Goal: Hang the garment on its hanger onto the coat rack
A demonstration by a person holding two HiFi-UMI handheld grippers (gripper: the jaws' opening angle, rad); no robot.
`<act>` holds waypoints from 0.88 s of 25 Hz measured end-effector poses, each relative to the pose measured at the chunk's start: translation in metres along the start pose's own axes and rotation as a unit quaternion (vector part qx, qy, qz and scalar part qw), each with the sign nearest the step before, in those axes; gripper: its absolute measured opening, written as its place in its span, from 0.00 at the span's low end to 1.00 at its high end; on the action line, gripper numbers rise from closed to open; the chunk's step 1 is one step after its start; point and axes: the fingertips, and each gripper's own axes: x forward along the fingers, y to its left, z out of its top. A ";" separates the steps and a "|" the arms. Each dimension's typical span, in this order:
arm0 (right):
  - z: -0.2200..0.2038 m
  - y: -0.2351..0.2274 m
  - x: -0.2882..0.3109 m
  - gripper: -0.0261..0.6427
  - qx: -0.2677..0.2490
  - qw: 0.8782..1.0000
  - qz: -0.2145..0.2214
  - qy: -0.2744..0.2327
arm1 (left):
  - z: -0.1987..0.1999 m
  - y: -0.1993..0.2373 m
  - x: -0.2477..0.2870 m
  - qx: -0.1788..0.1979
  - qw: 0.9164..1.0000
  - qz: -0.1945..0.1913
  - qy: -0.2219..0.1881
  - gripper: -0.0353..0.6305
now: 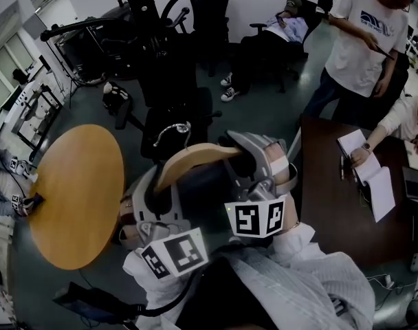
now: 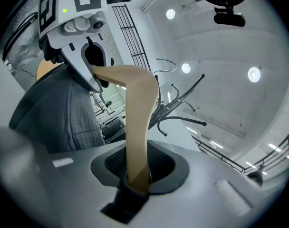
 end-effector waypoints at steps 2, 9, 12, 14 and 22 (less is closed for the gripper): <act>-0.003 -0.002 0.018 0.16 -0.004 1.000 -0.002 0.004 | -0.004 0.008 0.018 -0.004 1.000 -0.003 -0.004 0.17; -0.016 -0.018 0.070 0.16 -0.012 0.999 -0.031 0.025 | -0.001 0.032 0.076 0.009 0.999 -0.017 -0.040 0.17; -0.016 -0.029 0.089 0.16 -0.016 0.998 -0.052 0.035 | 0.003 0.048 0.096 0.012 0.998 -0.015 -0.064 0.17; -0.018 -0.034 0.100 0.16 -0.016 0.997 -0.060 0.041 | 0.004 0.055 0.109 0.014 0.997 -0.014 -0.073 0.17; -0.036 -0.042 0.133 0.16 -0.011 0.996 -0.064 0.056 | 0.006 0.061 0.150 0.020 0.996 -0.026 -0.084 0.17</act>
